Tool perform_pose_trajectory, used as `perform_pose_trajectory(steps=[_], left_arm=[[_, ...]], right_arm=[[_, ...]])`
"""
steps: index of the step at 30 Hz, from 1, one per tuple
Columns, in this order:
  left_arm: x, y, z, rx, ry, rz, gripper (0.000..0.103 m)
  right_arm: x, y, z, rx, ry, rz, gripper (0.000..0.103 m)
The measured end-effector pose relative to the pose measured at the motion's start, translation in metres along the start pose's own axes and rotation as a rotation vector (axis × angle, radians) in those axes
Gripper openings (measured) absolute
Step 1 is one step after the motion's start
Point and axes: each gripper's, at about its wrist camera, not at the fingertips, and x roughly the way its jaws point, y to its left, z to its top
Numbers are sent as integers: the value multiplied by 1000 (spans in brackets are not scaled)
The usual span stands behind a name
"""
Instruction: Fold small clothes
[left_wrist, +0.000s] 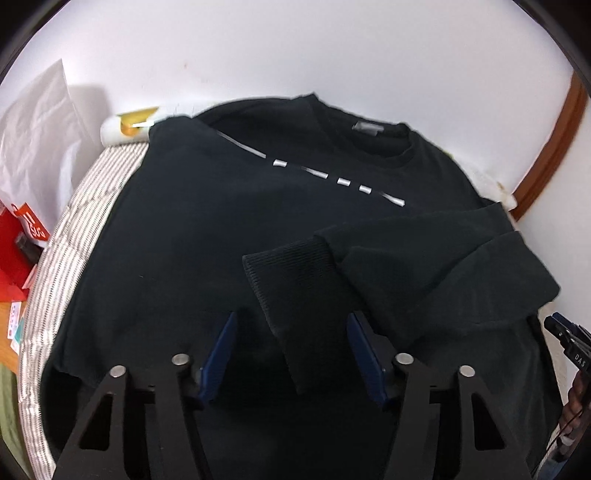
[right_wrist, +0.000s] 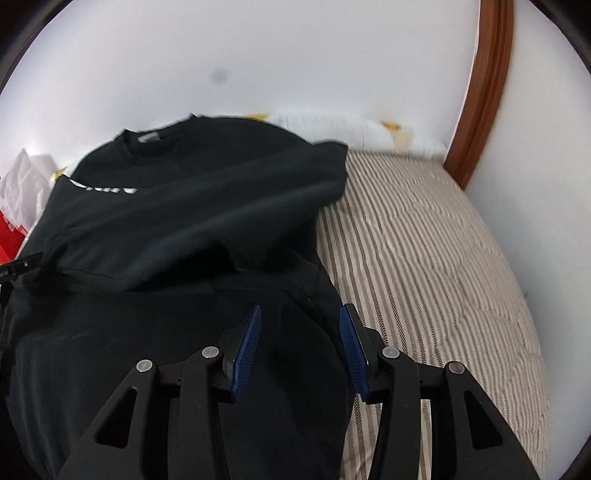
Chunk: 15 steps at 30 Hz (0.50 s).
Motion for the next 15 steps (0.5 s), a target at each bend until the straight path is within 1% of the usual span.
perform_pose_trajectory(steps=[1, 2, 3, 4, 5, 7, 9, 11, 12, 15], left_arm=[[3, -1, -1, 1, 3, -1, 40], [6, -4, -2, 6, 7, -1, 36], [7, -5, -2, 11, 2, 20, 30], [7, -6, -2, 21, -9, 52, 15], [6, -5, -2, 29, -20, 77, 9], [0, 2, 0, 4, -26, 47, 4], [-9, 10, 3, -20, -49, 32, 4], [-24, 17, 7, -22, -85, 20, 3], [-30, 19, 9, -20, -95, 15, 3], [-46, 23, 12, -10, -119, 19, 3]], right_arm=[[8, 0, 0, 1, 10, 5, 44], [13, -2, 1, 1, 18, 8, 44], [21, -1, 3, 2, 25, 8, 44], [27, -1, 3, 2, 30, 7, 44], [33, 1, 3, 1, 39, 5, 44], [40, 3, 7, 2, 43, -6, 44], [42, 5, 9, 2, 30, -19, 42], [41, 6, 11, -2, 13, -19, 21], [37, 4, 12, -2, 0, -31, 16], [22, -9, 14, 36, -48, -34, 16]])
